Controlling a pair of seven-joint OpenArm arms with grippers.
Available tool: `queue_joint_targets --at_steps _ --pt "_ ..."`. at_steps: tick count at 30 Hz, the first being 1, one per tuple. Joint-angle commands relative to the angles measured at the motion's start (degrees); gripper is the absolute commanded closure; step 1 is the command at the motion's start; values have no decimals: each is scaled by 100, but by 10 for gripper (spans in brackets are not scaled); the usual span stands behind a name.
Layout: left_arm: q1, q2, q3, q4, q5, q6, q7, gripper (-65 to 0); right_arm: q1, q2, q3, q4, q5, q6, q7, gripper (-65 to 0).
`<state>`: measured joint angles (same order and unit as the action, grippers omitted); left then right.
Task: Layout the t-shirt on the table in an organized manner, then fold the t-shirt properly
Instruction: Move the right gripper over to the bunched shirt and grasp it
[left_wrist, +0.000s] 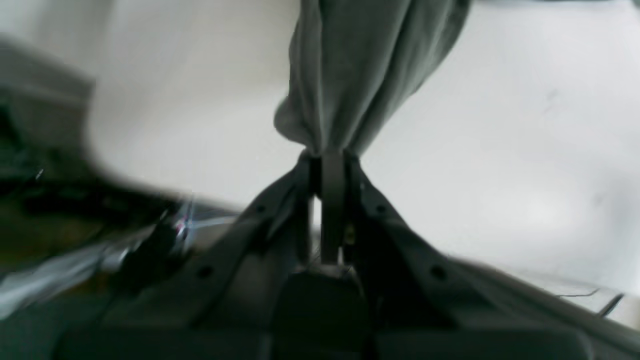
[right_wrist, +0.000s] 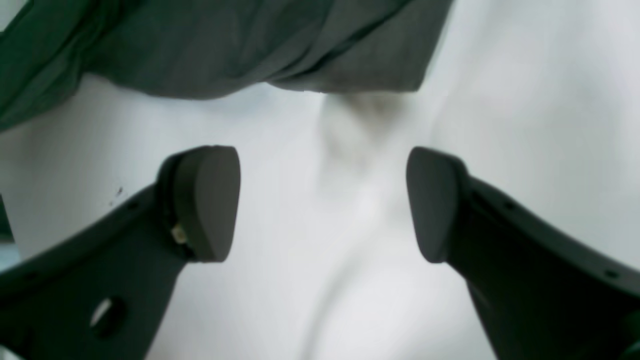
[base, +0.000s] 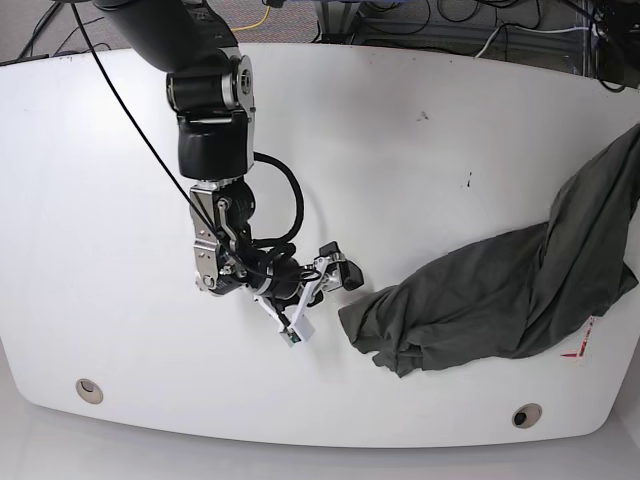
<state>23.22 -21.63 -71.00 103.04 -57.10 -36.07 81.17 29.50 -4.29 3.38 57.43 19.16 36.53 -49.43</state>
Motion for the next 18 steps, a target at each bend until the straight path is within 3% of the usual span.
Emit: queue_joint_targets --at_steps 1,7,18 --pt "302 -119 -218 100 -202 -72 -117 0 264 -94 1 -24 93 43 244 -499" --pt "873 -119 -579 100 -255 -393 -117 0 343 -225 -8 -350 93 43 481 -499" --pt "1638 -127 -702 100 -255 -393 -117 0 343 -401 -8 -385 93 35 613 -499"
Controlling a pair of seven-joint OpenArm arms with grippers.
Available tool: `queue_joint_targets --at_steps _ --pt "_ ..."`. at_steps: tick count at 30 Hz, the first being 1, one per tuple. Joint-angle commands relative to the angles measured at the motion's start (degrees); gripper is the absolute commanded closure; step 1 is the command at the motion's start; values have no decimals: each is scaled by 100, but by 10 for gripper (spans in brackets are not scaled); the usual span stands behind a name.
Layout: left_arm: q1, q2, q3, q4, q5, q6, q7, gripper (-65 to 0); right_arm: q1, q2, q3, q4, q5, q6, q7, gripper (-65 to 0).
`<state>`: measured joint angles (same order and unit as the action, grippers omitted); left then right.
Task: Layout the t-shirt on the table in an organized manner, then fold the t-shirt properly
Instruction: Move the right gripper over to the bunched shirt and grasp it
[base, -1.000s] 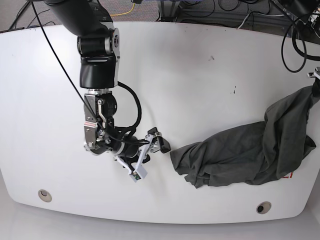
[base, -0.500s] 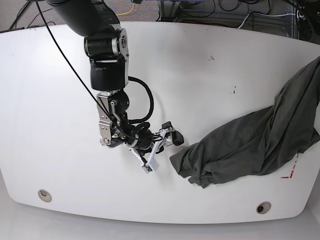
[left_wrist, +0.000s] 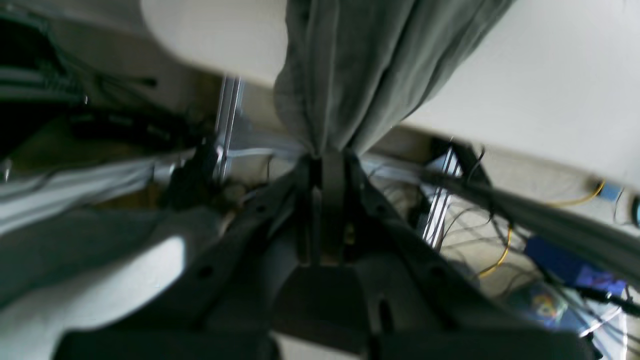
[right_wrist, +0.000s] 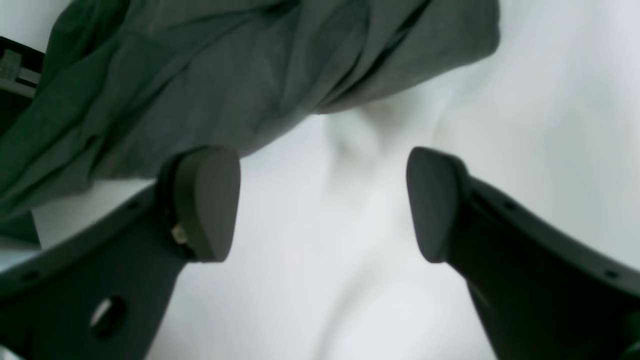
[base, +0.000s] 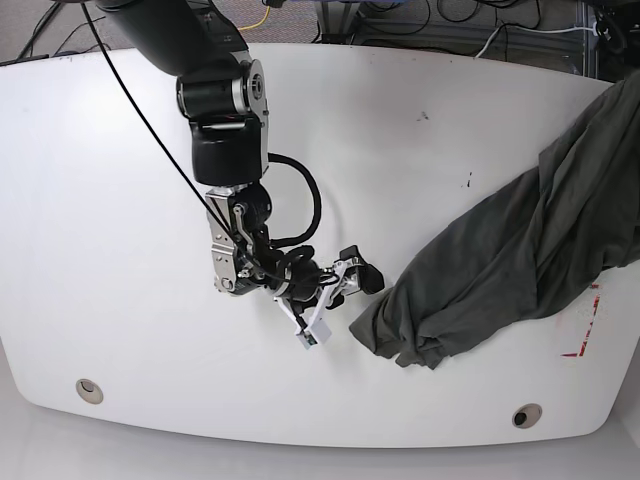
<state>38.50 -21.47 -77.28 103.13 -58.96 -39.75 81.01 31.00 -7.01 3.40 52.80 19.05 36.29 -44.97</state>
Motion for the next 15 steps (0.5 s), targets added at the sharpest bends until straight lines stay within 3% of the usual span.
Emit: queue_joint_targets --at_steps 1,6,15 --pt "119 -143 -75 91 -69 -25 -101 0 192 -148 -10 70 104 59 185 -499" --pt "137 -143 -75 144 -78 -25 -101 0 174 -199 -45 -36 122 -82 334 -499" --pt "137 -143 -75 302 -78 -25 -101 0 174 -199 -687 -633 236 -434 959 -499"
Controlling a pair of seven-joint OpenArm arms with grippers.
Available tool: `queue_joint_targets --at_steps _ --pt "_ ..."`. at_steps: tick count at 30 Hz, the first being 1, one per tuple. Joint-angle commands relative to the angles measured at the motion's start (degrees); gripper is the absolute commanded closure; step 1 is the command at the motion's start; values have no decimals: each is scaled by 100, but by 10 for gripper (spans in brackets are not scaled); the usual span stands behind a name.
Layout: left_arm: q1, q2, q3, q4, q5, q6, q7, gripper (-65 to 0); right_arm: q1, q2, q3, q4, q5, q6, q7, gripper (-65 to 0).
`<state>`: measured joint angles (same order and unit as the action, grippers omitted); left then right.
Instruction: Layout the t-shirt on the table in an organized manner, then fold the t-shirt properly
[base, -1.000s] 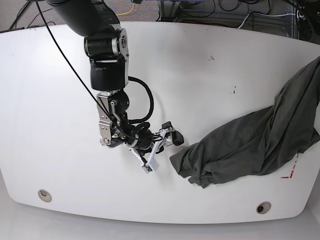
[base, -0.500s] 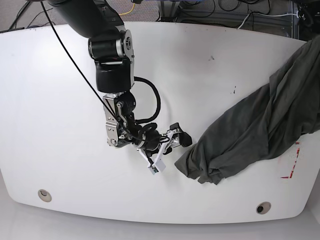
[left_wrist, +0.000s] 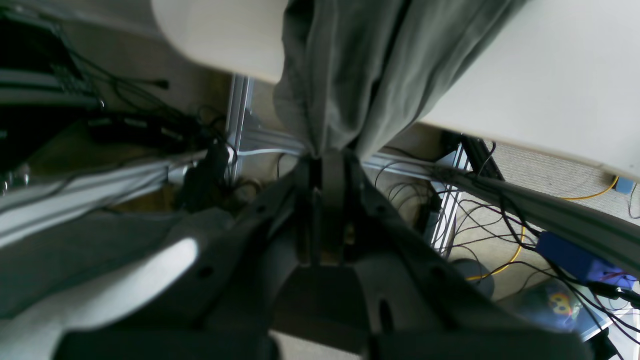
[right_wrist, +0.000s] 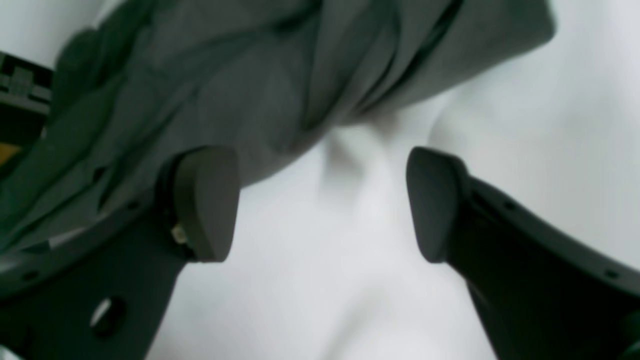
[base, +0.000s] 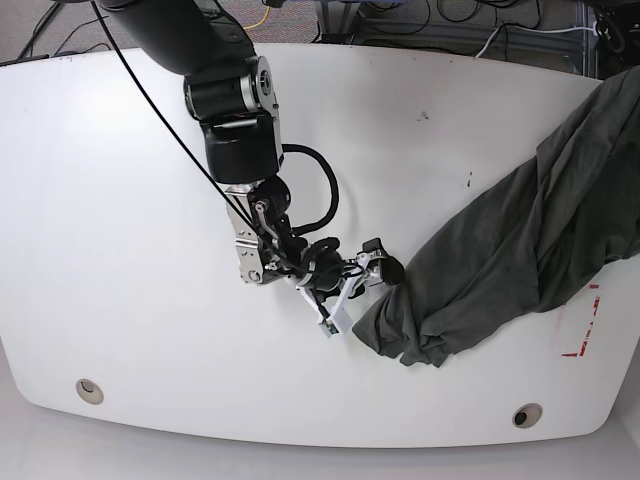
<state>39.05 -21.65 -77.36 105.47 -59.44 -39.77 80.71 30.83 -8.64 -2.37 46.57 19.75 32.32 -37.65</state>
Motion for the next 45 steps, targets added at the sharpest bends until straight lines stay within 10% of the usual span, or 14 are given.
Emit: queue_joint_targets --at_steps 1,21,45 --pt "82 -125 -66 68 -30 -23 -71 0 192 -36 -198 -107 271 -80 288 -499" --pt "91 -222 -66 68 -38 -23 -71 0 192 -36 -462 -793 1687 -897 956 -499" --pt "91 -327 -75 68 -30 -23 -71 0 -503 -36 -1798 33 3041 -950 815 -496"
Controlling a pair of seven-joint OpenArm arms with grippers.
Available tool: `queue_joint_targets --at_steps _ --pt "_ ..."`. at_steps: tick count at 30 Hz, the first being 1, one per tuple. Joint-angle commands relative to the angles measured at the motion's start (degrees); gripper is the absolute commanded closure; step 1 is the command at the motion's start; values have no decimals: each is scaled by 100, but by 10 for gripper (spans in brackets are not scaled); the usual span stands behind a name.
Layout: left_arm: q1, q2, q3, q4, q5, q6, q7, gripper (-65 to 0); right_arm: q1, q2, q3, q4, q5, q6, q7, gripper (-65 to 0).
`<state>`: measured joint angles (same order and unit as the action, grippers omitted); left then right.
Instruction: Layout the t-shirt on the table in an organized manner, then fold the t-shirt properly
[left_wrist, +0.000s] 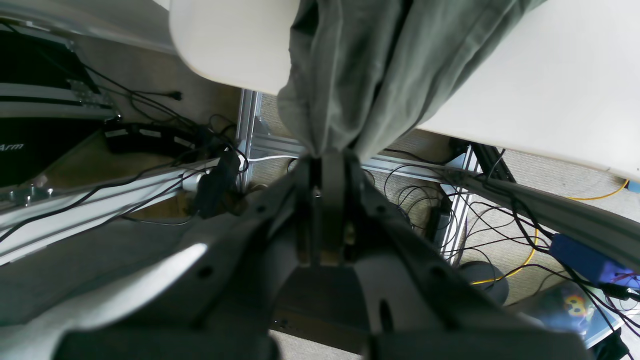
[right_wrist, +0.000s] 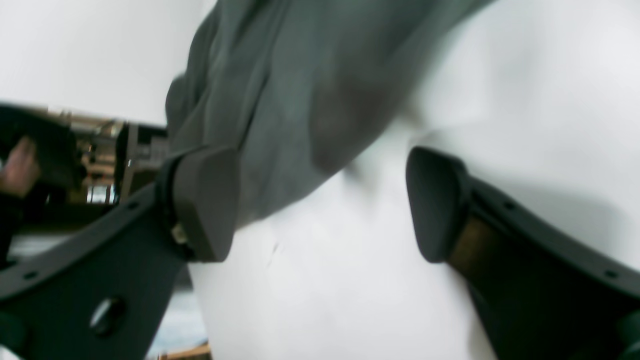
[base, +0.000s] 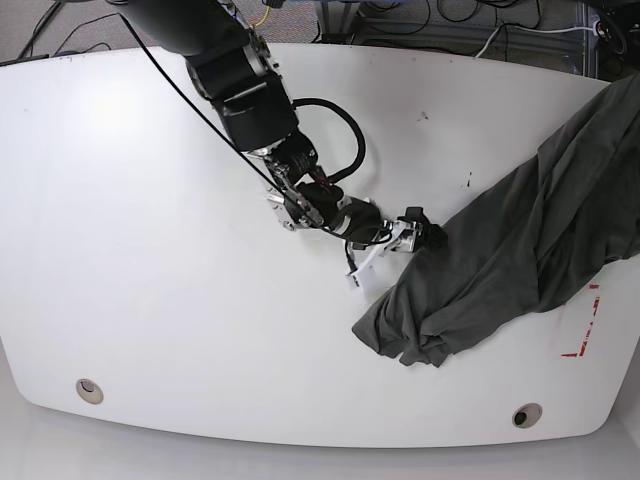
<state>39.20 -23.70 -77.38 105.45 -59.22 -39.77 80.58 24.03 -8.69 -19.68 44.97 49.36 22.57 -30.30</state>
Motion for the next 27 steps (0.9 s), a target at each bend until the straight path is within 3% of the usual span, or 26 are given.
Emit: queue_joint_targets --at_steps 1,4,8,11,27 --pt "76 -122 -73 71 -51 -23 -58 0 159 -31 -120 228 88 16 81 -496" --pt "76 -122 -73 71 -51 -23 -58 0 142 -31 -269 255 352 -55 169 -496" --pt "76 -219 -73 71 -51 -23 -58 0 142 -31 -515 228 835 -433 503 -496" --pt "76 -271 -73 71 -51 -23 -58 0 142 -31 -682 228 879 -564 644 -496" --pt "40 -438 -64 53 -43 -23 -58 0 247 -31 -814 228 861 -591 732 -496"
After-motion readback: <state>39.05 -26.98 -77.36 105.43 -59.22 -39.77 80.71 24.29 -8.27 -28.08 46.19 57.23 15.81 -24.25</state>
